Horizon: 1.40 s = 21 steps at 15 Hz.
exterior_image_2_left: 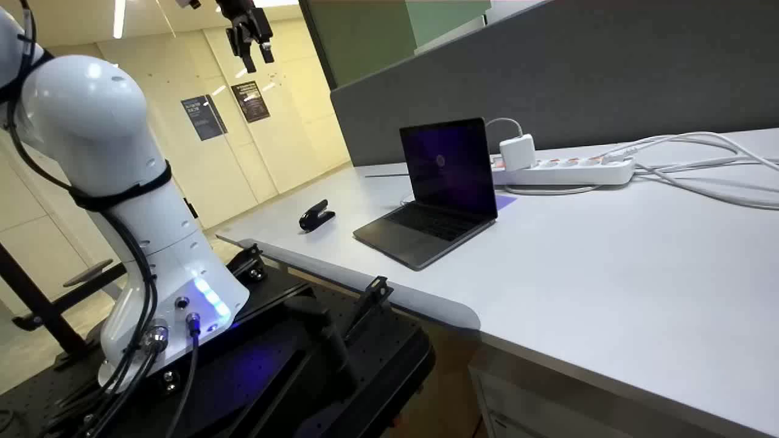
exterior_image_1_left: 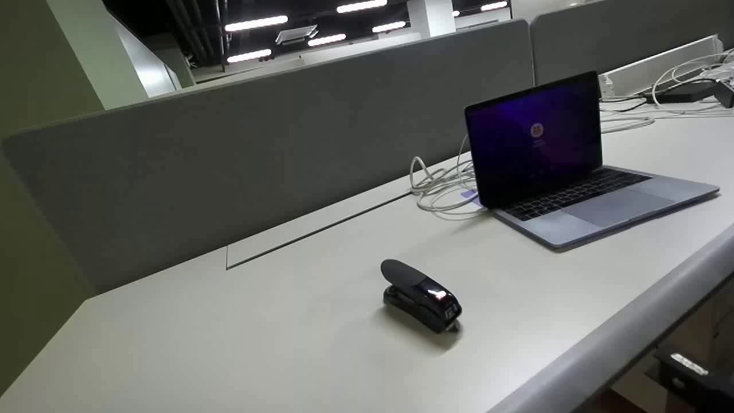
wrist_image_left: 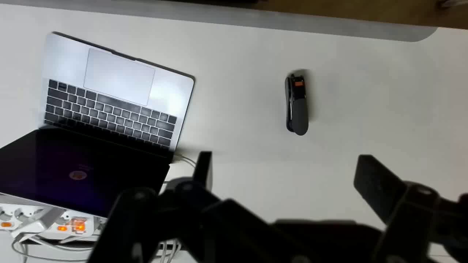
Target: Close the laptop
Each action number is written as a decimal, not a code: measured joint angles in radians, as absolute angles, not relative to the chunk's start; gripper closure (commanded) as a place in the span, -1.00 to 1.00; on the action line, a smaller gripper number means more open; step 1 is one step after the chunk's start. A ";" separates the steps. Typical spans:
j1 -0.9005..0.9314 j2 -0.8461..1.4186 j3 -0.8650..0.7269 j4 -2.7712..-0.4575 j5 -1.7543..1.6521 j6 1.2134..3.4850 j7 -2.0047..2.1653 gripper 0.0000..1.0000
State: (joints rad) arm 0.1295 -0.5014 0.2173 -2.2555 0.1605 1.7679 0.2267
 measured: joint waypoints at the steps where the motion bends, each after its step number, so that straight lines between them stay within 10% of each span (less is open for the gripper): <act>1: 0.130 -0.502 0.217 -2.255 0.161 1.770 0.227 -1.00; 21: 0.068 -0.497 0.210 -2.289 0.102 1.882 0.256 -1.00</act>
